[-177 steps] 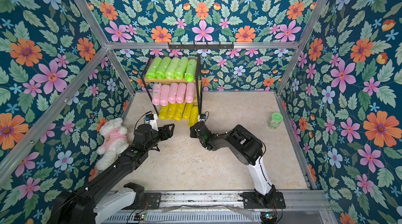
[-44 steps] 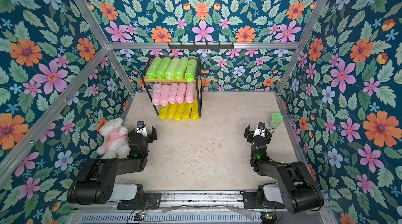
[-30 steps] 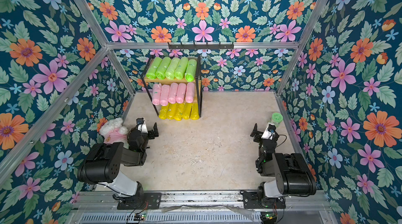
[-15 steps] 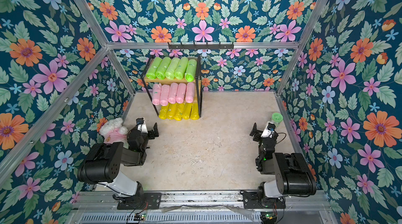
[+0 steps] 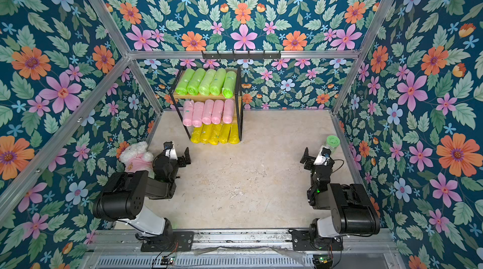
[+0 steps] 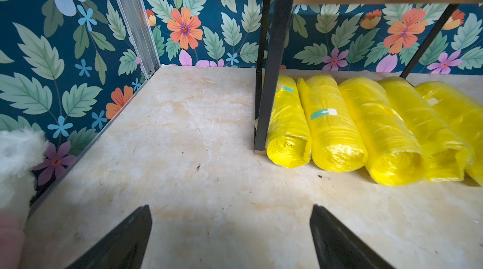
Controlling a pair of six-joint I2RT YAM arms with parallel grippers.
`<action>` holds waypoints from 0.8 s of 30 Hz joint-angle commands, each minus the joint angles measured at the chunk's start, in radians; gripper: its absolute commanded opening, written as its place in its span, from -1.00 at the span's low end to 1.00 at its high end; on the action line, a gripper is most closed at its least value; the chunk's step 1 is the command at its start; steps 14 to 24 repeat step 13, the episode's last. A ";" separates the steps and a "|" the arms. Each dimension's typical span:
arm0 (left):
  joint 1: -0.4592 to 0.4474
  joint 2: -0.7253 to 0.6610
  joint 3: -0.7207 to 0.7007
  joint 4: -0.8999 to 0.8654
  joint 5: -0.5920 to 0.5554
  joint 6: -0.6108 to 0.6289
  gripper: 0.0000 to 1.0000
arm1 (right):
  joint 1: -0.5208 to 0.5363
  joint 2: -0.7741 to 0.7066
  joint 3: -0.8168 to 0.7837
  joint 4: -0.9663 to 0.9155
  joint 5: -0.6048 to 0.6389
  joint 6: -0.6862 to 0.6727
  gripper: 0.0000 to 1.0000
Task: Sort the rolls of trash bags by color and place them on the shelf
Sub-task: Reset both arms
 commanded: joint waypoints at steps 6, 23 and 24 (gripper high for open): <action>0.000 -0.002 0.004 0.014 -0.002 -0.006 0.99 | 0.001 0.002 0.001 0.024 0.007 -0.001 0.99; -0.010 0.000 0.004 0.013 -0.022 0.001 0.99 | 0.002 0.002 0.002 0.023 0.006 0.000 0.99; -0.010 0.000 0.004 0.013 -0.022 0.001 0.99 | 0.002 0.002 0.002 0.023 0.006 0.000 0.99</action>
